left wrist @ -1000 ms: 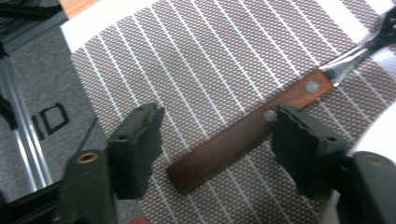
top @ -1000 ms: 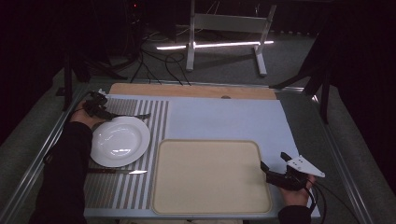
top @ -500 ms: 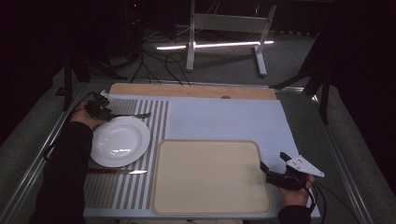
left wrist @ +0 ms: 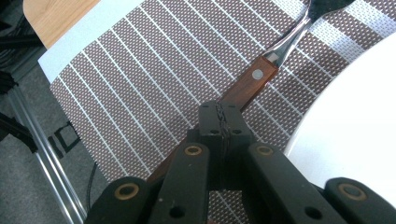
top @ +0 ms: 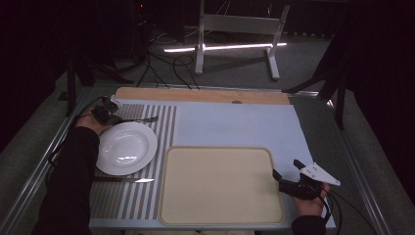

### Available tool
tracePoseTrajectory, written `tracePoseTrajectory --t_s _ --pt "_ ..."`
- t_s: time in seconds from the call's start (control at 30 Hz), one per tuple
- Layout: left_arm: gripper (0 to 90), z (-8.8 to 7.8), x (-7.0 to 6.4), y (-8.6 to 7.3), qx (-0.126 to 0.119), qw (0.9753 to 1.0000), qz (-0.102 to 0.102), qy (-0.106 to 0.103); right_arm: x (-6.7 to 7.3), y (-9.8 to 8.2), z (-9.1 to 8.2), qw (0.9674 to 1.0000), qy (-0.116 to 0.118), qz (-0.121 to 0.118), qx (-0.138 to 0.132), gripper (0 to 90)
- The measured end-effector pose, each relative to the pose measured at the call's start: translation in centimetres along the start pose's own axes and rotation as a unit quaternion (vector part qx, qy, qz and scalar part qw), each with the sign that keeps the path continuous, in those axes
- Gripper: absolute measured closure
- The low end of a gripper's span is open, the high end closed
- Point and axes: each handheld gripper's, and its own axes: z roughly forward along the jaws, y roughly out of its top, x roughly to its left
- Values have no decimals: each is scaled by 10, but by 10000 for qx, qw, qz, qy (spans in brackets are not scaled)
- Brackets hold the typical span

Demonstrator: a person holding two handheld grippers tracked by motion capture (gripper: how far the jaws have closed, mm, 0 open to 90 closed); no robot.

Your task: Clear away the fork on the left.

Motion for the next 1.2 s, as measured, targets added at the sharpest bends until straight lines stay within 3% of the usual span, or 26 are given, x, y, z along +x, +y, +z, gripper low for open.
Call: tracePoseTrajectory --t_s 0.1,0.17,0.4,0.5,0.67,0.83,1.0,1.2 --pt "859 1 0 0 -36 10000 31 -42 0 0 0 10000 0 6 8 94" --pt "718 3 -1 0 -18 10000 29 68 0 0 0 10000 5 -2 14 94" --pt "584 3 8 -1 -1 9994 -336 -35 -1 -1 0 10000 -8 5 18 94" --pt "536 2 10 -3 43 9994 -349 -40 -1 -1 1 10000 -10 24 34 94" --pt "546 2 14 -9 267 9994 -206 -57 0 -1 3 9999 4 47 101 94" --pt "557 5 14 -7 237 9997 30 -107 0 -2 4 9999 -1 33 151 94" --pt "580 9 15 -1 125 9991 -124 -374 0 -3 6 9997 -5 54 219 95" --pt "619 10 17 1 258 9981 -210 -526 -1 -4 6 9997 8 47 229 95"
